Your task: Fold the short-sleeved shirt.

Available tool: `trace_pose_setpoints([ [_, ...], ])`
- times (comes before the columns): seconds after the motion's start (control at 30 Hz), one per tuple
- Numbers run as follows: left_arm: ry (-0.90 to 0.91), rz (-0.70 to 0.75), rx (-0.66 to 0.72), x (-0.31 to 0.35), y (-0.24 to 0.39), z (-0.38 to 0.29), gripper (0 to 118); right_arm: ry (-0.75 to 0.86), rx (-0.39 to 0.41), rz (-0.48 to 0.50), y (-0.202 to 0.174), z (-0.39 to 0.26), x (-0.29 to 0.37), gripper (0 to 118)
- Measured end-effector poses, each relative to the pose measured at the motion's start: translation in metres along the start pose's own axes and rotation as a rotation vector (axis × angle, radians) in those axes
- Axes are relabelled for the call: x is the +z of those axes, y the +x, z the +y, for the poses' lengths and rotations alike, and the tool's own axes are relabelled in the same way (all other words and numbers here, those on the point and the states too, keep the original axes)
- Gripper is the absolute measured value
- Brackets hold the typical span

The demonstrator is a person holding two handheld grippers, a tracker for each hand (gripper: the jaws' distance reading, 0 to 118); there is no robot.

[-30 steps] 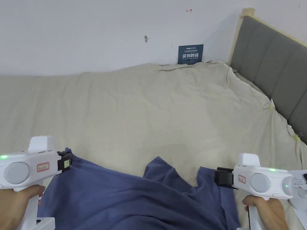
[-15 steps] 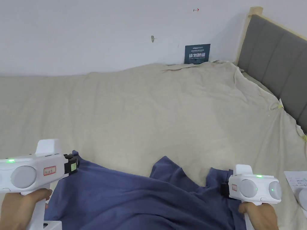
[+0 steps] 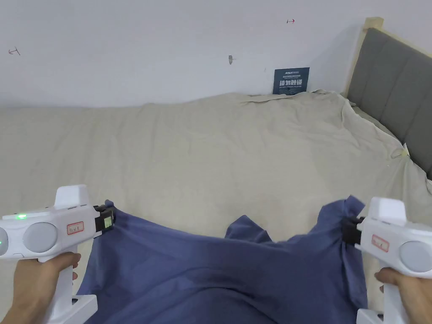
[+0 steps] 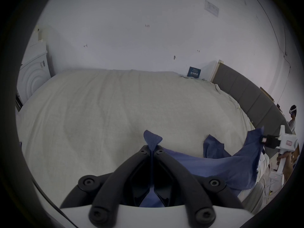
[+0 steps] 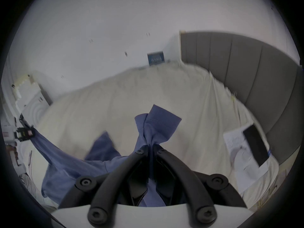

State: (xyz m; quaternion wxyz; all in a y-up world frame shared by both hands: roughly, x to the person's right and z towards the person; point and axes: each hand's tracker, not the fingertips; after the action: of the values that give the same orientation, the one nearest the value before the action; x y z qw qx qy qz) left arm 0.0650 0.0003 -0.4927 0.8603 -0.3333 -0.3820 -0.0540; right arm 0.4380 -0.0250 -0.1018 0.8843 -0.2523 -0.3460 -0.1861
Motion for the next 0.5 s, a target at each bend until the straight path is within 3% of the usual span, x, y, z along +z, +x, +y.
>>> trace_pose_setpoints([
  [0.27, 0.145, 0.038, 0.081, 0.057, -0.027, 0.040, 0, 0.231, 0.057, 0.115, -0.041, 0.092, 0.068, 3],
  [0.5, 0.290, 0.089, 0.032, 0.107, -0.032, 0.111, 0, 0.391, 0.130, 0.176, -0.080, 0.180, 0.079, 3],
])
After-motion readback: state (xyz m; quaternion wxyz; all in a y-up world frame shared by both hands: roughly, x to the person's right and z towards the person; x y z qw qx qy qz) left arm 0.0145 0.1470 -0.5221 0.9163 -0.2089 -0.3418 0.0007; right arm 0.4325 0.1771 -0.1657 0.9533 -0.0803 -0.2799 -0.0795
